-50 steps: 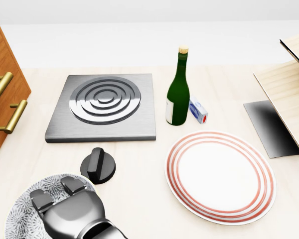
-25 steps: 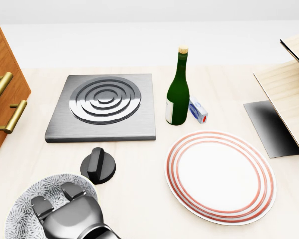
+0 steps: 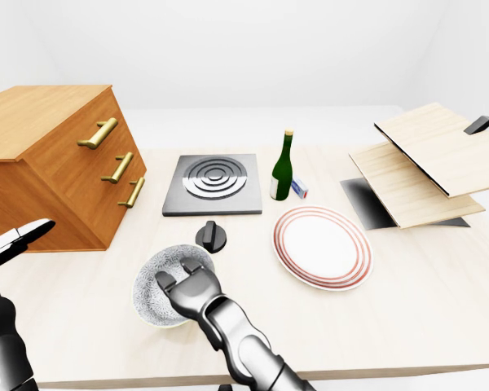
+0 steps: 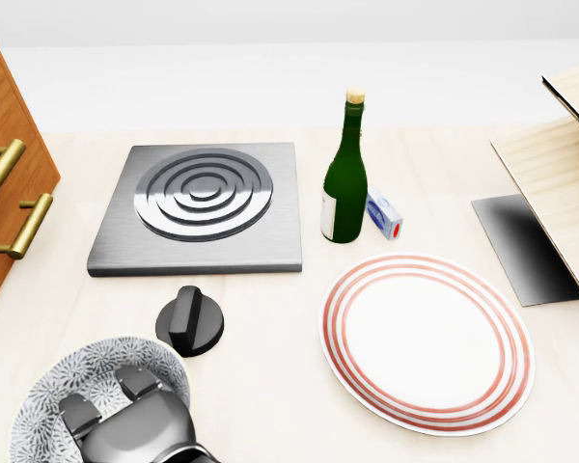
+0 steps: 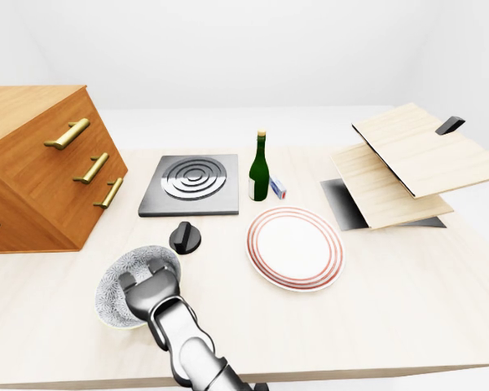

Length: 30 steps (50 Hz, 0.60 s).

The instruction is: Pick up the akita bowl and put it on the plate.

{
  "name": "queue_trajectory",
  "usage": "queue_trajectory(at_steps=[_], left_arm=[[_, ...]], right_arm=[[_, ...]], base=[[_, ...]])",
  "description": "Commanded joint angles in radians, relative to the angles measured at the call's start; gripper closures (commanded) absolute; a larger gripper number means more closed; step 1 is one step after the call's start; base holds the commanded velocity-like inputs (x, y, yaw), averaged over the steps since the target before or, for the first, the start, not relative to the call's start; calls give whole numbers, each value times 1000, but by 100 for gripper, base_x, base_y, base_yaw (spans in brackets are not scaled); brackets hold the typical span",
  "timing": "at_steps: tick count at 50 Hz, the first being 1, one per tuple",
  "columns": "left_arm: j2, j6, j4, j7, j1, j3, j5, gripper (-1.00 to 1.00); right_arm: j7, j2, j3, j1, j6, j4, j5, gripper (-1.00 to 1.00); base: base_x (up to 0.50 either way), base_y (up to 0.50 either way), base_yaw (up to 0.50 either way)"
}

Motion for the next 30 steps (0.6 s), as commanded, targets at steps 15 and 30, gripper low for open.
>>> queue_trajectory(at_steps=[15,30], left_arm=[[1,0,6,1,-1,-2,-1,-100],[-2,0,10,-1,0,-3,2,-100]], right_arm=[[-35,0,1,-19,0,78,6,-96],[-44,0,27,19,0,63,41,100]], base=[[0,0,0],[0,0,0]])
